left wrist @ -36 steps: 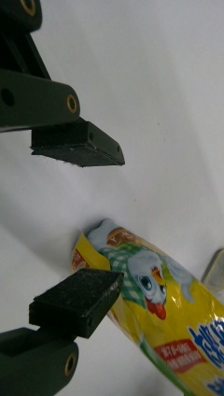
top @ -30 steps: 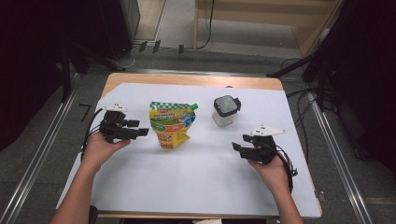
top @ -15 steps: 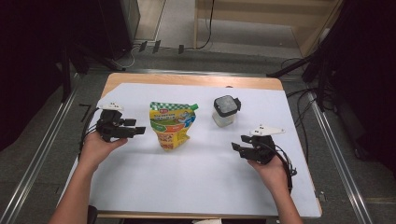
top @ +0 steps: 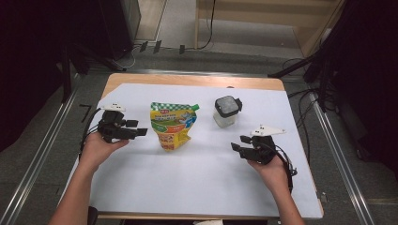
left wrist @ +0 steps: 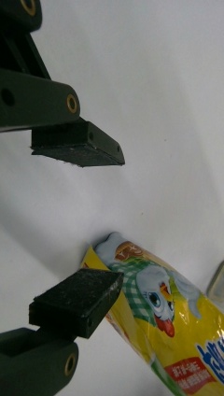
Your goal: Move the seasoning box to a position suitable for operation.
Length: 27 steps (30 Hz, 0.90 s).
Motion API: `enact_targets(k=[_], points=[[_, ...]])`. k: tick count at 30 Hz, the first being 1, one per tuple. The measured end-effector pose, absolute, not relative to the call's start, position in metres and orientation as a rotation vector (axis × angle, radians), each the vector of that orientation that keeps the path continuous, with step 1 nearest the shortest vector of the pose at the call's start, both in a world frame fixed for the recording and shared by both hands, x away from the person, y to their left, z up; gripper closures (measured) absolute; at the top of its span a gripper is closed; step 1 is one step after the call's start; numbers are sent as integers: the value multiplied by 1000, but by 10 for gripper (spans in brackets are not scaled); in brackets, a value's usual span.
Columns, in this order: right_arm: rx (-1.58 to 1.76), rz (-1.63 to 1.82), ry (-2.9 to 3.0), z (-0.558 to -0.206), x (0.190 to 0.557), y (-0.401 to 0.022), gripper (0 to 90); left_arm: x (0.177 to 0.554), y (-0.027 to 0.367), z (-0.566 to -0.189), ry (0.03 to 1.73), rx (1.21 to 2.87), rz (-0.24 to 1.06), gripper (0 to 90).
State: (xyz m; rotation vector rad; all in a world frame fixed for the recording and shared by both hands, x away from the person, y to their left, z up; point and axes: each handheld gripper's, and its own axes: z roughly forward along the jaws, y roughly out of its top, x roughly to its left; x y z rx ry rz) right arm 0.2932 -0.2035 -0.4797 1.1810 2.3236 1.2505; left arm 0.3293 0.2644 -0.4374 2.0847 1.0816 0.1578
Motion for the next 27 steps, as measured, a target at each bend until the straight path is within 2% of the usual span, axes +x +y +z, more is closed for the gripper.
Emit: enact_targets(k=[5,27], points=[[1182,1249,2318,-480,294,-203,506,329,263,-436,1067,2091,157,378],[1256,1213,2245,-468,329,-195,308,327,258,-437,1023,2119,171,375]])
